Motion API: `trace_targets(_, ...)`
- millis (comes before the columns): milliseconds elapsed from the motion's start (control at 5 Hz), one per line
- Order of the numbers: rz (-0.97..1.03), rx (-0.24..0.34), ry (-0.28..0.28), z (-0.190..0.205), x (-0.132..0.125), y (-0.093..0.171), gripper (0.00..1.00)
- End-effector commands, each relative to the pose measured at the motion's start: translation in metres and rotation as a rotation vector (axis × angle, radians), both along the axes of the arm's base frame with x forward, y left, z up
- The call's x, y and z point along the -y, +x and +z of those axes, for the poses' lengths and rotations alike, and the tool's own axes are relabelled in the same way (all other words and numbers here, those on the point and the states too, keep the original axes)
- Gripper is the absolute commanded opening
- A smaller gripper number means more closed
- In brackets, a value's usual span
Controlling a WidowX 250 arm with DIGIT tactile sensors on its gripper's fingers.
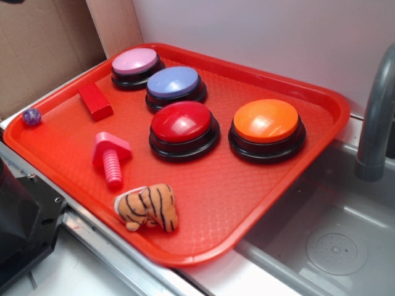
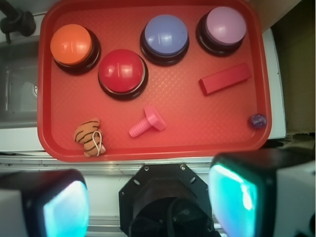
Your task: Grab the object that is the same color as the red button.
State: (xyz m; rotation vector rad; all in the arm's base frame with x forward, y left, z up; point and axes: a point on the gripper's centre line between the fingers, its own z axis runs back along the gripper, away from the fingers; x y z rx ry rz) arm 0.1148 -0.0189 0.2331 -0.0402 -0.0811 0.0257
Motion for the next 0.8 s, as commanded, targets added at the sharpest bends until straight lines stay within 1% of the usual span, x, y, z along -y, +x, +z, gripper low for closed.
trace_targets(0,0.16,0.053,-0.047,-0.005,-0.031,0.025,1.0)
trace_targets(200,0.305,0.068,-0.058,-0.016,-0.054,0.04,1.0)
trace_targets(400,0.466,0.1,-0.081,-0.032,-0.077,0.052,1.0)
trace_targets(600,0.595,0.105,-0.061,-0.048,-0.095,0.062,1.0)
